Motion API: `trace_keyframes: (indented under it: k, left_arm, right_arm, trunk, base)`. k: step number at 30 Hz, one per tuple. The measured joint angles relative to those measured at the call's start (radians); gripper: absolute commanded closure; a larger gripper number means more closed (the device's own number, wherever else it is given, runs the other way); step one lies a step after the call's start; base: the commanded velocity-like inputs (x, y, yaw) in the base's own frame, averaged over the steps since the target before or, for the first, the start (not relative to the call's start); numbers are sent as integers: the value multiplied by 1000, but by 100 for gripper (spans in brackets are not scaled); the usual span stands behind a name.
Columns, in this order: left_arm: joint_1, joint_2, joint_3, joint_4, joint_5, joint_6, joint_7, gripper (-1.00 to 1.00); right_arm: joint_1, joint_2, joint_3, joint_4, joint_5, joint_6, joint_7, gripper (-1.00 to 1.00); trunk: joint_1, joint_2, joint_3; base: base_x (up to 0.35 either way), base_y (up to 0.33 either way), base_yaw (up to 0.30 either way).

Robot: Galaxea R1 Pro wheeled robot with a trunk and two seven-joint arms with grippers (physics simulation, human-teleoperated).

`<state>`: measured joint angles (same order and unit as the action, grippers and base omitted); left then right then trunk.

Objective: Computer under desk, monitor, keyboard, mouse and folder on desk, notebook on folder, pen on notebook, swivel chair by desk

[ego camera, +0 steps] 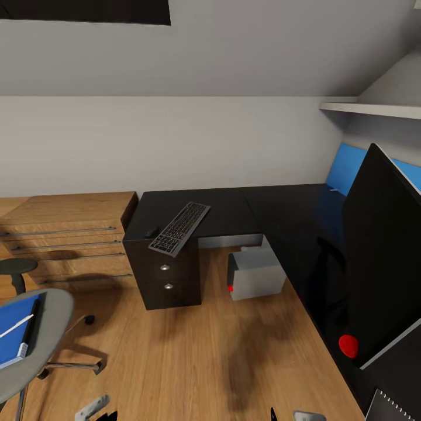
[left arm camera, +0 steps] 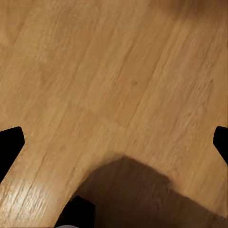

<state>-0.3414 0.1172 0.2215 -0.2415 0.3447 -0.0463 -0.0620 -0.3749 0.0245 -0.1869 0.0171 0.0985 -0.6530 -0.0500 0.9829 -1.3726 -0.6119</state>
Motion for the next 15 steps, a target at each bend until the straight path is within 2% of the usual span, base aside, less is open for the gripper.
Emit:
trace_keyframes:
  k: [4, 5, 9, 15]
  left_arm:
    - [0, -15, 0, 110, -98, -184, -14, -100]
    - [0, -24, 0, 150, -127, -266, -17, -100]
    - [1, -36, 1, 192, -159, -387, -21, -100]
    - [4, -42, 2, 213, -175, -457, -23, -100]
  right_arm:
    - [0, 0, 0, 0, 0, 0, 0, -100]
    - [0, 0, 0, 0, 0, 0, 0, -100]
    - [0, 0, 0, 0, 0, 0, 0, -100]
    - [0, 0, 0, 0, 0, 0, 0, -100]
  trunk:
    - [0, 0, 0]
    - [0, 0, 0]
    - [0, 0, 0]
    - [0, 0, 0]
  base:
    - [0, 0, 0]
    - [0, 0, 0]
    - [0, 0, 0]
    - [0, 0, 0]
